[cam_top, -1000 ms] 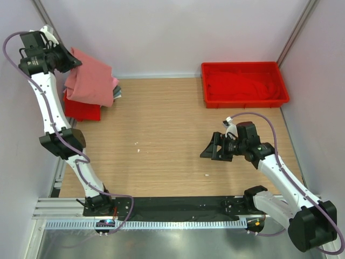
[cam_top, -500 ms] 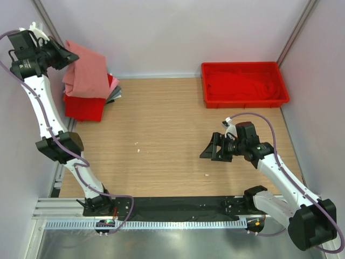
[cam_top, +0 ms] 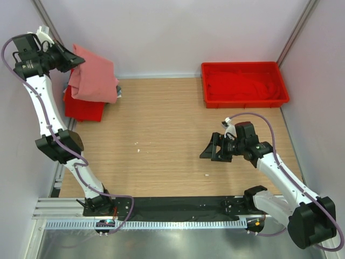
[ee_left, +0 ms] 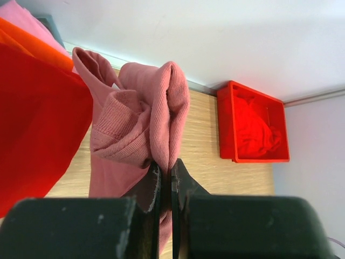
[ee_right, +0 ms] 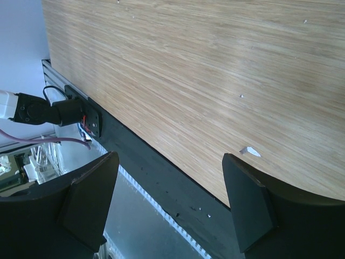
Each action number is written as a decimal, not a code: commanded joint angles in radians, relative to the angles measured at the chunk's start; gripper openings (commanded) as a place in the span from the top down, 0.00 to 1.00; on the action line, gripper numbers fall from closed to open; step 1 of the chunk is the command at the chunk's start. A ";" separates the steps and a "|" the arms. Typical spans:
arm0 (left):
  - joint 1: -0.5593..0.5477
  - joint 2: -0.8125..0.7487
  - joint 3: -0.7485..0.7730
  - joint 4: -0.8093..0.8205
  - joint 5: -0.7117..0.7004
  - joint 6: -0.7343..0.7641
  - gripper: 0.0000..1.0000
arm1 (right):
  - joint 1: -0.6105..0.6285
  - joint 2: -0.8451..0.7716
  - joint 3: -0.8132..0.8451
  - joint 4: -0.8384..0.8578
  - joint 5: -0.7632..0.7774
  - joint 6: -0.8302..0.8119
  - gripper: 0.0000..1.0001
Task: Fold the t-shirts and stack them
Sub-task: Neatly place the folded tshirt to the corner, then reset both grippers
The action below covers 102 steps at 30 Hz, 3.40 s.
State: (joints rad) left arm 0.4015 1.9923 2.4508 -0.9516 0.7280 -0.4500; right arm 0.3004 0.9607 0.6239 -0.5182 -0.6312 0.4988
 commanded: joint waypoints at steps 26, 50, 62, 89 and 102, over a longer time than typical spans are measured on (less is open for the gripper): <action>-0.059 0.272 0.200 -0.018 -0.972 0.181 0.93 | 0.008 0.059 0.005 0.017 -0.001 -0.009 0.16; -0.044 0.303 0.171 -0.013 -1.194 0.129 0.00 | 0.006 0.070 0.008 0.015 0.007 -0.011 0.16; -0.193 -0.024 -0.057 0.016 -1.279 0.137 0.00 | 0.008 0.044 0.008 0.018 0.010 -0.011 0.16; -0.624 -0.968 -1.263 0.059 -0.904 0.080 0.00 | 0.014 -0.020 0.258 -0.111 0.249 0.078 0.16; -0.624 -1.202 -1.517 0.163 -0.745 0.005 0.00 | 0.014 -0.154 0.304 -0.210 0.386 0.293 0.16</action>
State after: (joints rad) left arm -0.2268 0.8177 0.9291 -0.8707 -0.0624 -0.4389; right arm 0.3088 0.8375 0.9073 -0.6693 -0.2939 0.7235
